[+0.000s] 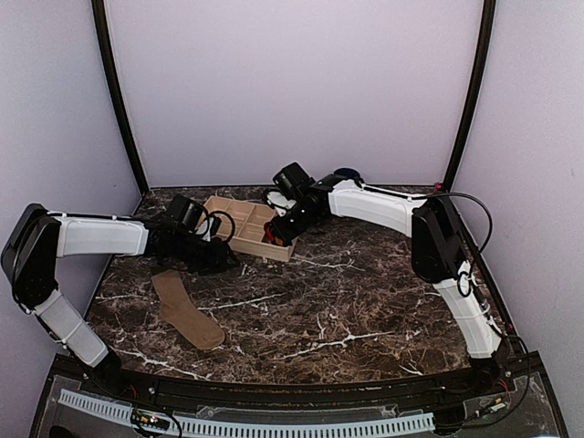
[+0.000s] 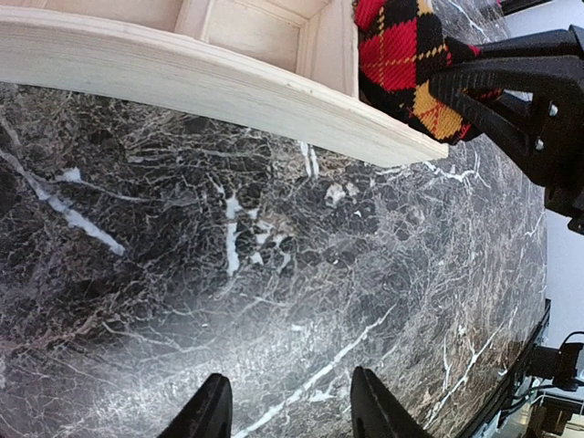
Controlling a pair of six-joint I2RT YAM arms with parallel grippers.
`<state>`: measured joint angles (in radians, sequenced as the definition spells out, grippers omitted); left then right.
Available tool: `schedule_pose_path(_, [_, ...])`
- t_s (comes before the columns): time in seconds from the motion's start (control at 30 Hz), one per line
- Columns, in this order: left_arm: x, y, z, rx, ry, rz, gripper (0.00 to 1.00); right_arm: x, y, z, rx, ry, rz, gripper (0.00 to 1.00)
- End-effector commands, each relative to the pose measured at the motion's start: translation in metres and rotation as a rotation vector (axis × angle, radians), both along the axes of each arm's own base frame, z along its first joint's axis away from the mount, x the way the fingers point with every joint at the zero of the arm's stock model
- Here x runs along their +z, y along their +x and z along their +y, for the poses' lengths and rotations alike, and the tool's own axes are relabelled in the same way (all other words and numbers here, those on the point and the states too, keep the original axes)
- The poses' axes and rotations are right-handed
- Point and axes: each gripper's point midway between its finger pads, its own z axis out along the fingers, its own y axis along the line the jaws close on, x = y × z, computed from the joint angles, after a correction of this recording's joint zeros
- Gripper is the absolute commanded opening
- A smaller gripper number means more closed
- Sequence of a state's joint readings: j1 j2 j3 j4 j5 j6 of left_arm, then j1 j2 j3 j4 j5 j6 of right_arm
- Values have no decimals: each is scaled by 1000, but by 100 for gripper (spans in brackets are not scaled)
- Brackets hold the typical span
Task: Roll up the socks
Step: Move the storage box to the center of the board, then place the sock in the storage box.
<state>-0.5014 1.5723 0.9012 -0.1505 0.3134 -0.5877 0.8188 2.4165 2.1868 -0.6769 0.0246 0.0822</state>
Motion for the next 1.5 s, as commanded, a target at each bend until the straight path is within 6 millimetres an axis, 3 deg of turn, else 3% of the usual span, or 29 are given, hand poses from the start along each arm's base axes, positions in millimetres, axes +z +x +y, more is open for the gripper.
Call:
schedule_pose_path(0.0, [22, 12, 10, 42, 10, -62, 47, -21, -14, -1, 41, -79, 18, 0])
schedule_pose_path(0.33, [31, 26, 51, 203, 89, -104, 48, -55, -44, -22, 82, -160, 102, 0])
schedule_pose_path(0.6, [31, 32, 81, 306, 134, -105, 48, -74, -81, -53, 80, -221, 176, 0])
schedule_pose_path(0.87, [33, 35, 94, 340, 158, -114, 48, -78, -131, -100, 71, -299, 233, 0])
schedule_pose_path(0.97, [33, 37, 95, 343, 156, -114, 48, -69, -145, -115, 49, -303, 234, 0])
schedule_pose_path(1.1, [32, 42, 93, 337, 144, -120, 48, -63, -148, -125, 22, -323, 219, 0])
schedule_pose_path(1.47, [27, 54, 61, 219, 41, -117, 48, -74, -130, -114, 16, -380, 207, 0])
